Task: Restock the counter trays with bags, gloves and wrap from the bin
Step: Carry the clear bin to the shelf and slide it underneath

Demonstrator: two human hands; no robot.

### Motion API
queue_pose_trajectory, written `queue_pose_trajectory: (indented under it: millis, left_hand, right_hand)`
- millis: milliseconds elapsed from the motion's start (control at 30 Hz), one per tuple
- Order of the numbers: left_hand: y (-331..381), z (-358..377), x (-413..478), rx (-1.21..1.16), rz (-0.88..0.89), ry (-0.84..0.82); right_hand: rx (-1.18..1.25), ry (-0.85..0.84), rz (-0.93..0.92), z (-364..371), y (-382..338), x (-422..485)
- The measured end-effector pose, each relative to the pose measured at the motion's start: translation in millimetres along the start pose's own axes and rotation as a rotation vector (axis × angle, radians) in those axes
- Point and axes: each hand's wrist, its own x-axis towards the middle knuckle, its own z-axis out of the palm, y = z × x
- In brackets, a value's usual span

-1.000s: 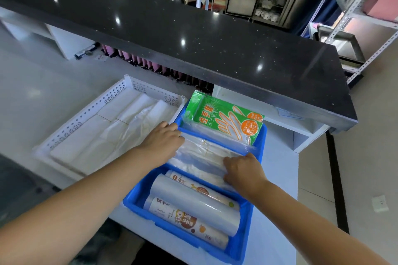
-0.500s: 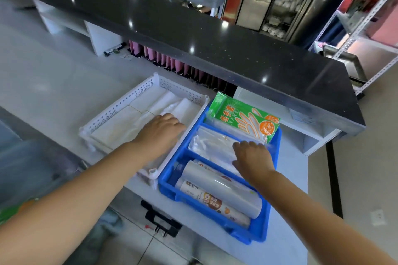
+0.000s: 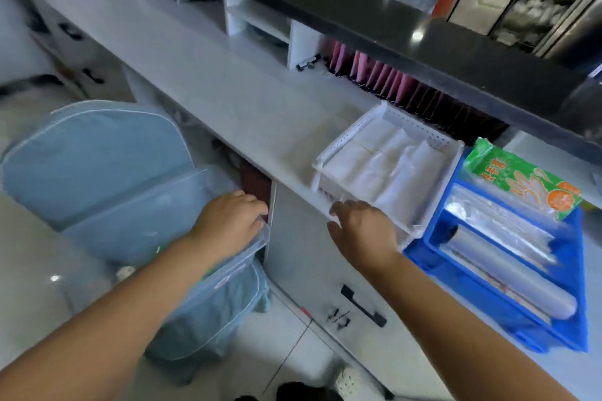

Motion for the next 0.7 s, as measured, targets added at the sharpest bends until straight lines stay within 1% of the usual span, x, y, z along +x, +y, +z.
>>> queue_pose_trajectory:
  millis: [167,367,567,700]
  left_hand:
    - [-81.9,-1.7,-47.8,0.024,-0.191,-0.073]
    - [-156.7,10.2,-64.8,0.044,-0.366,-0.159]
    - [-222.5,11.3,-51.4,0.102,-0.474,-0.243]
    - [-266.4,14.1,-43.5,0.097,-0.522,-0.275]
  right_hand:
    - [0.080,-0.127,-0.108,39.0,-77.9,14.3]
    - [0.116,-0.266,-0.184,94.8,-135.1,52.4]
    - [0.156,-0.431,-0.168,150.7,-165.5,95.6]
    - [0.150,-0.540,-0.116,175.2,-182.1,111.3]
